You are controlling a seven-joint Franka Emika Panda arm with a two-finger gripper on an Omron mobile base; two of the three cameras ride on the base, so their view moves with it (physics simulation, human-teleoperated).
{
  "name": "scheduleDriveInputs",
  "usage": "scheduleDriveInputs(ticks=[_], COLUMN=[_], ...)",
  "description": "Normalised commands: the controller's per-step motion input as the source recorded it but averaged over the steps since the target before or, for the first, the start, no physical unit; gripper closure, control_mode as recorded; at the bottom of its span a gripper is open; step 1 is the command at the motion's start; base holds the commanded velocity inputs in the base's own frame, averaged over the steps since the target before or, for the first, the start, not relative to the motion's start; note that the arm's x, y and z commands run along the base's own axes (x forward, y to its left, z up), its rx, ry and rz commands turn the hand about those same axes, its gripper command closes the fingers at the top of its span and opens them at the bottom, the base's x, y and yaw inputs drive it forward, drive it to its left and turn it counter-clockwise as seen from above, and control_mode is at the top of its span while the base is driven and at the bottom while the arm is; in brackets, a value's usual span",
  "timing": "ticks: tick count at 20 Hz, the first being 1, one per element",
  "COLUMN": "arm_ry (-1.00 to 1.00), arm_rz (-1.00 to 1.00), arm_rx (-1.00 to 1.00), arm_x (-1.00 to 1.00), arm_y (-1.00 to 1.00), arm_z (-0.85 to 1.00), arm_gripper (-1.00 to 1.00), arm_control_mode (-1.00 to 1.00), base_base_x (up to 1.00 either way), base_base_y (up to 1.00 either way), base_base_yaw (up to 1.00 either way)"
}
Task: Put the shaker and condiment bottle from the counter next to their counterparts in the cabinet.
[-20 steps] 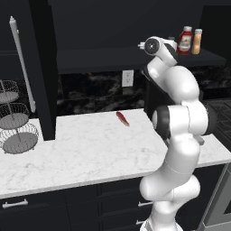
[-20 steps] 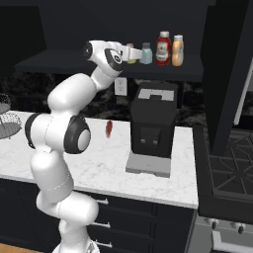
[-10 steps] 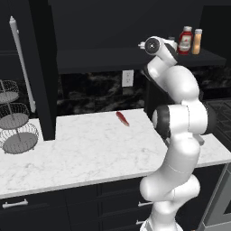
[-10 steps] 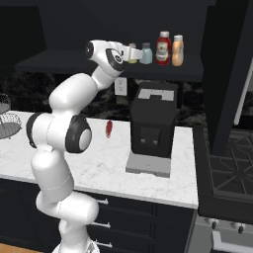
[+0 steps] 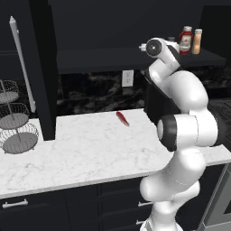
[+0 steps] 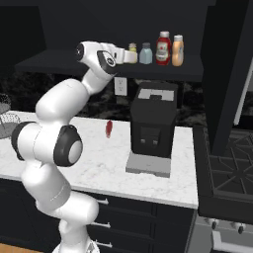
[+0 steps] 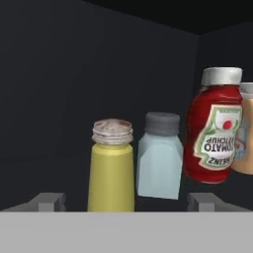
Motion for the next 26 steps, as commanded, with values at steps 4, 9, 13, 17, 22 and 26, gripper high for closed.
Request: scheduleDriveInputs(ticks=[4,9,13,17,22,26], arm_ry=[-0.05,-0.04,-0.03,-0.01,-0.04,-0.06], arm_rz=[0.00,0.00,0.07,0.13,0.14,0.15], arm_rx=[0.00,0.00,0.05,0.07,0.02,0.00], arm_x=[-0.83,-0.82,-0.74,-0.80,-0.98,-1.00], arm_y=[0.31,0.22,0.00,0.00,0.19,0.30], arm_z=[0.00,0.00,0.03,0.12,0.09,0.03], arm_gripper=[-1.00,-1.00,-1.00,-1.00,-1.00,-1.00], arm_control_mode=[-1.00,-1.00,-1.00,-1.00,-1.00,-1.00], base_base_x=[0.00,0.00,0.00,0.00,0.00,0.00], base_base_y=[0.00,0.00,0.00,0.00,0.00,0.00], base_base_yaw=[0.00,0.00,0.00,0.00,0.00,0.00])
